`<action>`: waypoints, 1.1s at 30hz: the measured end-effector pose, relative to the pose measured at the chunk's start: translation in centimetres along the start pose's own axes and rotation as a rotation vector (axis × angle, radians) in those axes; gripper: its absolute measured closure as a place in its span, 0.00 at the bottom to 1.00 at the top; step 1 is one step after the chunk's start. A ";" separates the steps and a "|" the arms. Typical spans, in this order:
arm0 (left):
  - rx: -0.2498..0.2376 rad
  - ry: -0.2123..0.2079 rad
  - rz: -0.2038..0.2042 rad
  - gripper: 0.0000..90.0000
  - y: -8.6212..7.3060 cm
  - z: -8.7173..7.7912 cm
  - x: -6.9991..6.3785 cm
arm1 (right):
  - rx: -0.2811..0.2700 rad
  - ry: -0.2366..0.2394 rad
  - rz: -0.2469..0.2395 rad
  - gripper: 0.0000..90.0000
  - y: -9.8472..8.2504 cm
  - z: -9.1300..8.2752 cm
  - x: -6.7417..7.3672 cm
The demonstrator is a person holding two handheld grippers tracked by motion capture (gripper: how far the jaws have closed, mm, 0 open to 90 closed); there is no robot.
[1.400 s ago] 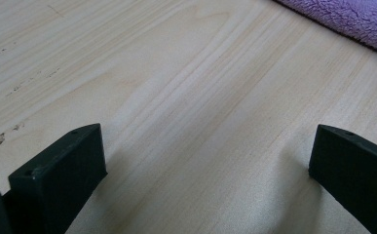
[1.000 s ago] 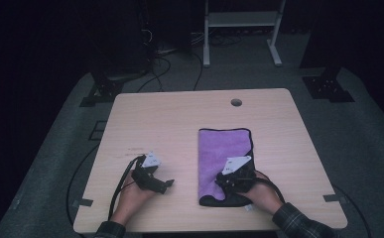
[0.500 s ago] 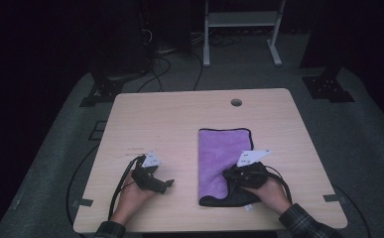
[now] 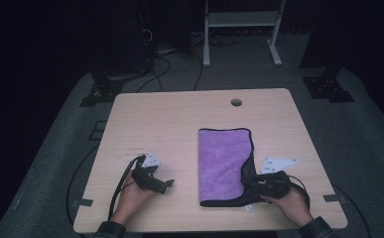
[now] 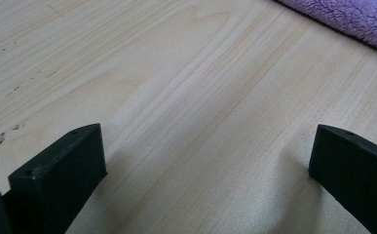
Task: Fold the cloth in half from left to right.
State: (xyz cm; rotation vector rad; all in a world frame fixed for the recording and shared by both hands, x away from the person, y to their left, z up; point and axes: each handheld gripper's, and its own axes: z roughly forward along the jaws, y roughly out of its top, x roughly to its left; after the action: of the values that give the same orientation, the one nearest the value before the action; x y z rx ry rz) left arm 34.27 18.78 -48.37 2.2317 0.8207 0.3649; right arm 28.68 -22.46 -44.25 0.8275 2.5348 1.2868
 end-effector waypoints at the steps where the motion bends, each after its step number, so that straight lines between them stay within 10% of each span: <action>1: 0.000 0.000 -0.001 0.00 0.0 0.0 0.0 | 0.006 -0.005 0.003 0.88 -0.2 -0.1 0.0; 16: 0.000 0.002 -0.002 0.00 0.0 0.0 0.0 | -0.052 -0.082 0.084 0.60 -2.0 -3.1 -1.0; 24: 0.000 -0.002 0.002 0.00 0.0 0.0 0.0 | -0.008 -0.113 0.096 0.34 -2.0 -1.9 -2.6; 33: -0.004 -0.022 -0.004 0.00 0.8 0.5 0.2 | 0.010 -0.140 0.101 0.30 -0.6 -0.7 -5.1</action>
State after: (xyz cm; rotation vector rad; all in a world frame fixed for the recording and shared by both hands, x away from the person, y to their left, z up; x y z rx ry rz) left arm 35.05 18.24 -48.10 2.2259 0.8119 0.3399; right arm 32.38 -26.05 -44.73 1.0216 2.4201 1.1994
